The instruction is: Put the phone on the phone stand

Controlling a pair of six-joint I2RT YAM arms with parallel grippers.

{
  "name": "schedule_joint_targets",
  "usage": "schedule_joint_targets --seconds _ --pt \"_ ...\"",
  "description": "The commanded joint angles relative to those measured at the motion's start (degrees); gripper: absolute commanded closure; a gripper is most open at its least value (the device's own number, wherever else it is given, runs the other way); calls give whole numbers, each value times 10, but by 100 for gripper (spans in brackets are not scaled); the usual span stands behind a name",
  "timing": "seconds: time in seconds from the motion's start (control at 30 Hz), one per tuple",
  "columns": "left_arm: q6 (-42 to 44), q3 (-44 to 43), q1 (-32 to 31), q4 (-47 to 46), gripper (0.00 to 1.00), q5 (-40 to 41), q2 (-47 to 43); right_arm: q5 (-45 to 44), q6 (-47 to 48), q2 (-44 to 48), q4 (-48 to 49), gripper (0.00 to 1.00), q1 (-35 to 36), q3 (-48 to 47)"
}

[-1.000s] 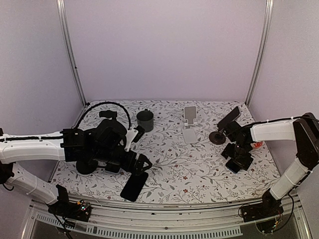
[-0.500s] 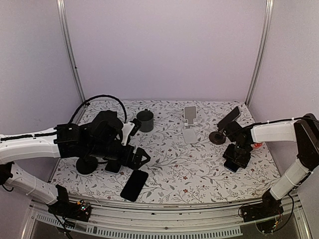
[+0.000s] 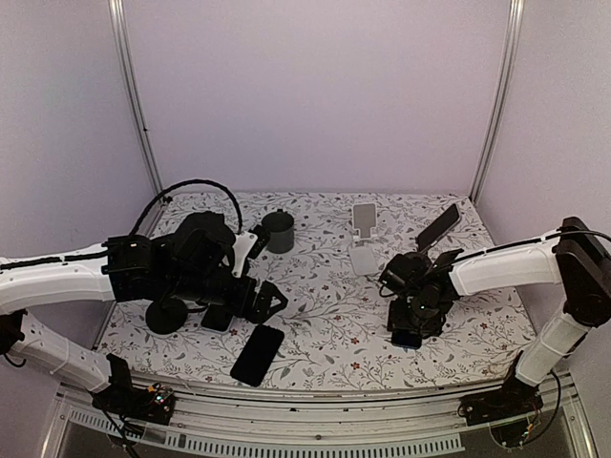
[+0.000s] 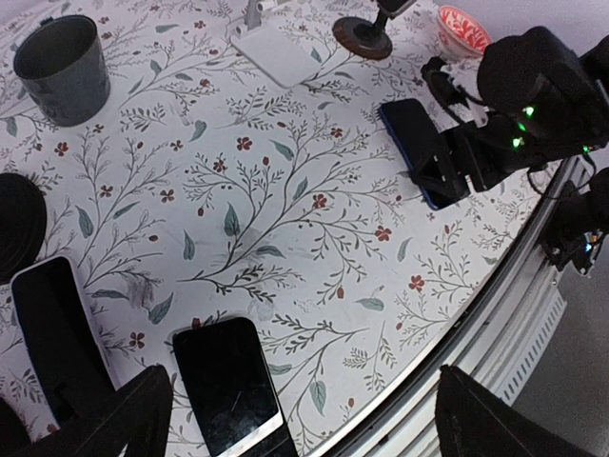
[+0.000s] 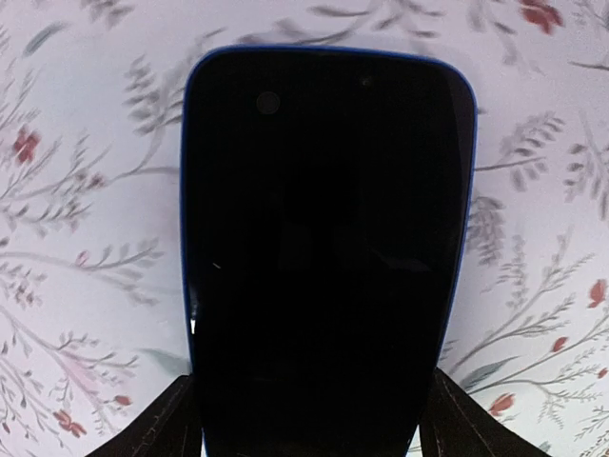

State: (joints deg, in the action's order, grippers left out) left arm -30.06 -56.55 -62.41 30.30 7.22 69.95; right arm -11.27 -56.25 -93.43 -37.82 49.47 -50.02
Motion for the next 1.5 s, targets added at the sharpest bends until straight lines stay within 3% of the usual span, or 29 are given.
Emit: schedule_joint_targets --seconds 0.0,0.23,0.4,0.53,0.67,0.77,1.07,1.3,1.47 --pt "4 3 -3 -7 3 4 -8 57 81 -53 15 35 59 -46" --pt "8 14 -3 -15 3 -6 -7 45 165 -64 11 32 100 -75" --pt "15 1 -2 -14 3 -13 11 40 153 -34 -1 9 101 -44" --pt "20 -13 -2 -14 3 -19 26 57 155 -44 -8 6 101 -52" --pt "26 -26 -2 -14 3 -21 37 52 156 -96 -77 5 102 -107" --pt "29 -31 -2 -16 3 -22 41 55 157 -121 -103 7 102 -134" --pt "25 -23 -1 -17 3 -20 31 129 140 -103 -64 23 102 -106" --pt "8 -38 -1 -23 3 -40 44 70 141 -48 -51 45 102 -94" --pt "0 -63 -1 -35 3 -63 73 30 151 34 -20 50 110 -83"
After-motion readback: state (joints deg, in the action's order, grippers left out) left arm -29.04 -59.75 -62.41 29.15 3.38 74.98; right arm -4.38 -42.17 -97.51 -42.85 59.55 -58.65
